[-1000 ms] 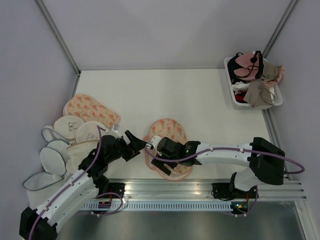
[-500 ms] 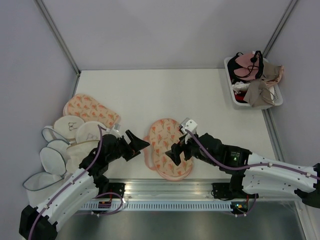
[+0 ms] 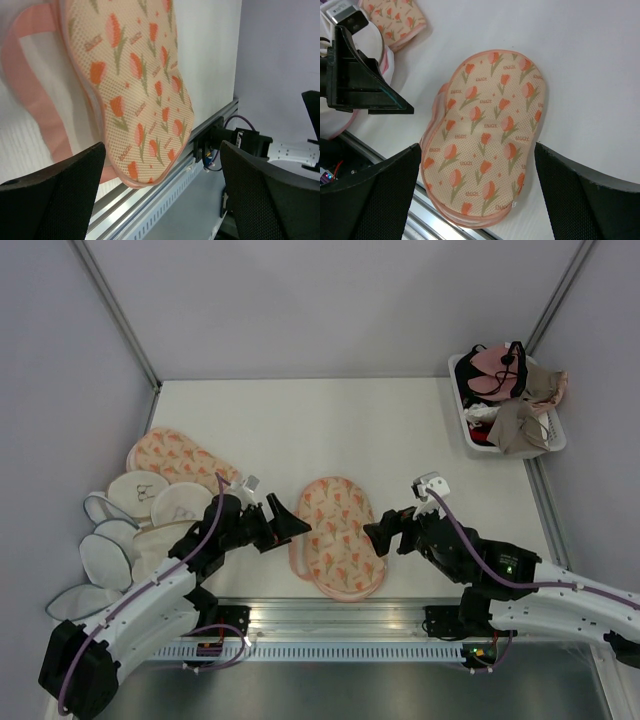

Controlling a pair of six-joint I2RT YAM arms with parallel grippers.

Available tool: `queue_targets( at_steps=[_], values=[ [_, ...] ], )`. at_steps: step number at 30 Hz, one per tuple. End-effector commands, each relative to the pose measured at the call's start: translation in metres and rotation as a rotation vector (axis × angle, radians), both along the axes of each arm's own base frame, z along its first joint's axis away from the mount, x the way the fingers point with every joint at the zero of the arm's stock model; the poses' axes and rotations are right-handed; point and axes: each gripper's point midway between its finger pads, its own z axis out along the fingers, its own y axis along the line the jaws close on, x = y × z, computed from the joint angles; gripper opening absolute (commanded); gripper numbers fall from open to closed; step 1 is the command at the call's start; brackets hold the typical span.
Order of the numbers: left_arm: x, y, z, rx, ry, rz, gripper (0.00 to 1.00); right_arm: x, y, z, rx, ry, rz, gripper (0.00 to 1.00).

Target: Unzip the laundry bag and remove the bra

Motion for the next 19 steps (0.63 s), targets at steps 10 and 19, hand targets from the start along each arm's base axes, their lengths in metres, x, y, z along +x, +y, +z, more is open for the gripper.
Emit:
queue_targets(
  at_steps=[10,19],
  values=[
    [0.004,-0.011,0.048,-0.034,-0.253,-0.136,1.0,-0.006,-0.018,0.008,0.058,0.046,-0.05,0.98],
    [0.003,-0.01,0.053,-0.028,-0.272,-0.14,1.0,-0.009,-0.017,0.016,0.109,0.043,-0.036,0.98]
  ],
)
